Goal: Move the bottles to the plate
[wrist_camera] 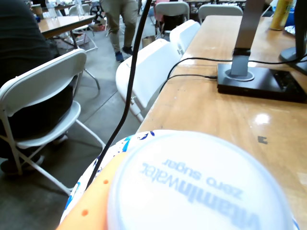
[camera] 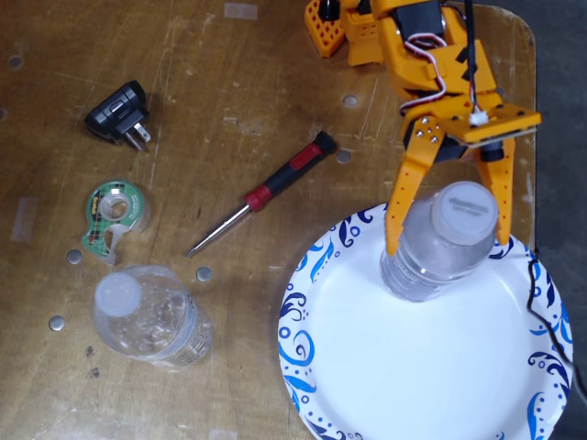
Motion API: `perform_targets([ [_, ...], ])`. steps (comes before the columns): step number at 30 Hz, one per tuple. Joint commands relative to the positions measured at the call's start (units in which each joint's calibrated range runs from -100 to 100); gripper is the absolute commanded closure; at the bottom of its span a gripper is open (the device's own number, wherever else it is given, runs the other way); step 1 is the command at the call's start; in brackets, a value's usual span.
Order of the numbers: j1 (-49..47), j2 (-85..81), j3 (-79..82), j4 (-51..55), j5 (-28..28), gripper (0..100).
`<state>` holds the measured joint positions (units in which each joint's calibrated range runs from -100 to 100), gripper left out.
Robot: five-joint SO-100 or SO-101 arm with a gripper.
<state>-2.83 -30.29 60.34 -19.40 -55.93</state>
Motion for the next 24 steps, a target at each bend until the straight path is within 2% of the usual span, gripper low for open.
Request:
perform_targets([
  [1,-0.5,-0.8,-1.3,-0.6,-0.1,58],
  [9,-1.6,-1.0,-2.5,-0.7,-2.9,58],
  [16,-3.5,-8.0,-1.2,0.3,-3.2,58],
  [21,-2.2,-15.1,0.1,0.3,-2.4,58],
  [24,2.3,-19.1,0.0,-0.4,0.7,58],
])
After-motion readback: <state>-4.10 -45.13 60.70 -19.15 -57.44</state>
